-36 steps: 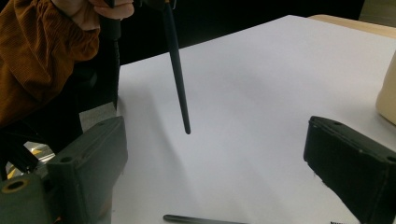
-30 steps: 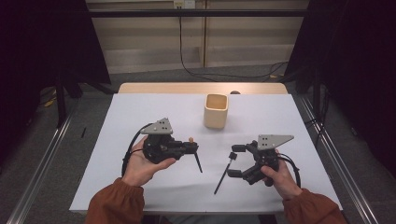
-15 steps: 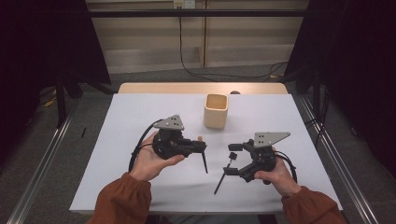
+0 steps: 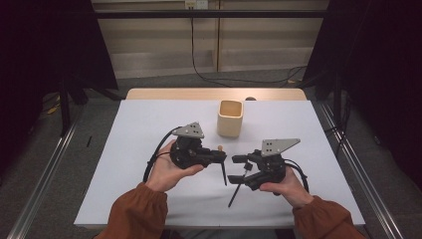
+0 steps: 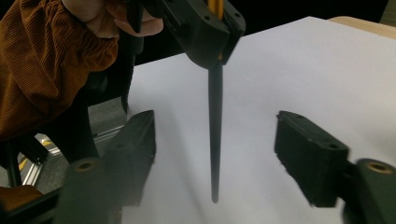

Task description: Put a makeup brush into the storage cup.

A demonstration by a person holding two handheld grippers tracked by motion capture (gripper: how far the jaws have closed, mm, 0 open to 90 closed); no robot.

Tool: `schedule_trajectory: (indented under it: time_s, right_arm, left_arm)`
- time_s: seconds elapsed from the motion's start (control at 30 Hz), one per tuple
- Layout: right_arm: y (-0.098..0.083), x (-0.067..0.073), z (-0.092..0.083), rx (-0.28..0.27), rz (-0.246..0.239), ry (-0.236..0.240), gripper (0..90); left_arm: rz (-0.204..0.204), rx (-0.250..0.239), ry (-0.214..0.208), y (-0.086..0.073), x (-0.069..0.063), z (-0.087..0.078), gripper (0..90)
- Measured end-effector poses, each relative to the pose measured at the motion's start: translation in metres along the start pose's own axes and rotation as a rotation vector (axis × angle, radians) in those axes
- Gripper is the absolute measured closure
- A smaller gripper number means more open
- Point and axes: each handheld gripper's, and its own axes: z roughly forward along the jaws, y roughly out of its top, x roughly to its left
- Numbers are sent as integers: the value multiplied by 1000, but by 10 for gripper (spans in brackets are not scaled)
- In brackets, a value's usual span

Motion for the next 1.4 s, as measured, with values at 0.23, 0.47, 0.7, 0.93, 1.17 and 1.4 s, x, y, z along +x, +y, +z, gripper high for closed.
schedule_trajectory:
  time_s: [0.23,0.47,0.7,0.93,1.17,1.4]
  right_arm:
    - [3,0,5,-3,-5,15,514]
    - [3,-1,7,-13,-9,20,690]
    - [2,-1,7,-20,-11,17,775]
    - [1,-3,6,-18,-13,6,830]
    - [0,-3,6,-19,-18,-2,834]
    - [1,-2,5,-27,-20,-6,835]
  left_arm:
    - [-1,-10,-15,0,-1,6,842]
    - [1,-10,-18,1,-4,9,842]
    - [-5,-16,-20,0,-3,10,842]
    - [-13,-26,-26,-2,-2,13,842]
    - [-5,-55,-26,-6,-2,14,841]
    - [15,-74,-27,-7,-2,13,806]
